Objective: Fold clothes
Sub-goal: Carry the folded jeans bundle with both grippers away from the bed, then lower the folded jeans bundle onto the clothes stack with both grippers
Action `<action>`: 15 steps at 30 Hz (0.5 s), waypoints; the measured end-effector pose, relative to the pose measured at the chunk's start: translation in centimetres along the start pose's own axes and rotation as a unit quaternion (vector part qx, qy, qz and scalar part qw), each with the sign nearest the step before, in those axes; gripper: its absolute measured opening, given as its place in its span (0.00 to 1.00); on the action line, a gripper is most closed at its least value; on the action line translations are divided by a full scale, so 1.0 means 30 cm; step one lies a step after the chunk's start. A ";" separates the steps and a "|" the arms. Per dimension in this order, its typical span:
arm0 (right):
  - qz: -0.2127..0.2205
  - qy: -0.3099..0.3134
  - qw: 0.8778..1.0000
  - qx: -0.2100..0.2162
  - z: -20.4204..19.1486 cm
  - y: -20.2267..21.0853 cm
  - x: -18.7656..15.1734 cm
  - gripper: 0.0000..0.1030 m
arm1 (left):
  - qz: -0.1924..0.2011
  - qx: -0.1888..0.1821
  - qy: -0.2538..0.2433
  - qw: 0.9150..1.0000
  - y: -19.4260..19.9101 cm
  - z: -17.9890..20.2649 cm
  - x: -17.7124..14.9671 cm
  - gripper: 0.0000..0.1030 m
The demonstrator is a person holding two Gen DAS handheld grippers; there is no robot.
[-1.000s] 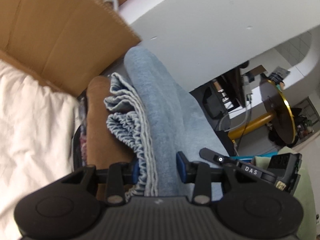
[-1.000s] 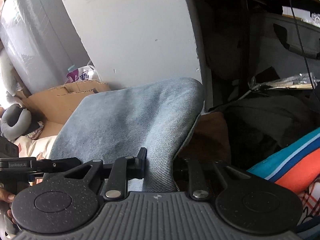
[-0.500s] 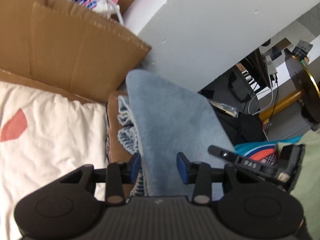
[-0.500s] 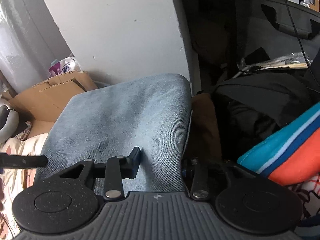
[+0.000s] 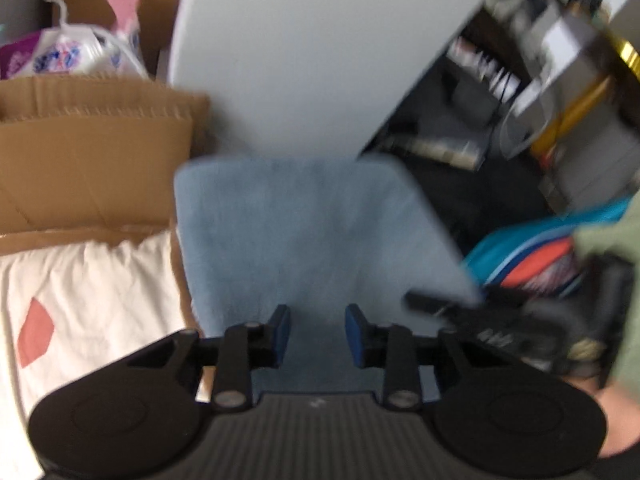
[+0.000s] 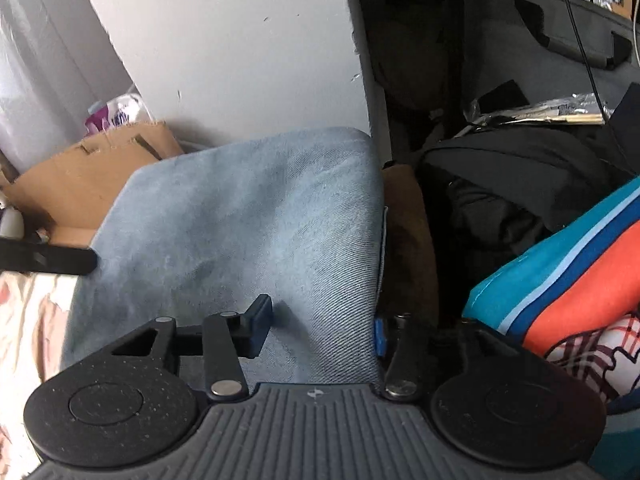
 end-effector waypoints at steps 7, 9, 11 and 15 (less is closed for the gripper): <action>0.013 0.039 0.999 -0.022 -0.004 0.112 0.000 0.59 | -0.014 0.080 -0.046 0.996 -0.064 0.008 -0.020 0.30; 0.028 0.031 0.999 -0.007 -0.007 0.135 -0.007 0.59 | -0.018 0.097 -0.057 0.993 -0.079 0.015 -0.017 0.30; 0.023 0.052 0.998 0.001 -0.036 0.125 -0.022 0.59 | -0.020 0.113 -0.071 0.991 -0.094 0.031 -0.014 0.32; 0.013 0.097 0.995 -0.006 -0.087 0.081 -0.063 0.58 | -0.025 0.121 -0.072 0.990 -0.112 0.029 -0.007 0.34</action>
Point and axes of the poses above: each gripper's, at about its wrist camera, not at the fingertips, and y roughly against the way its jaws point, z to its right, x to its top, the point moved 6 cm from there along -y, roughly the way its jaws point, and after that the axes turned 8 degrees about -z, right-handed, at the moved point
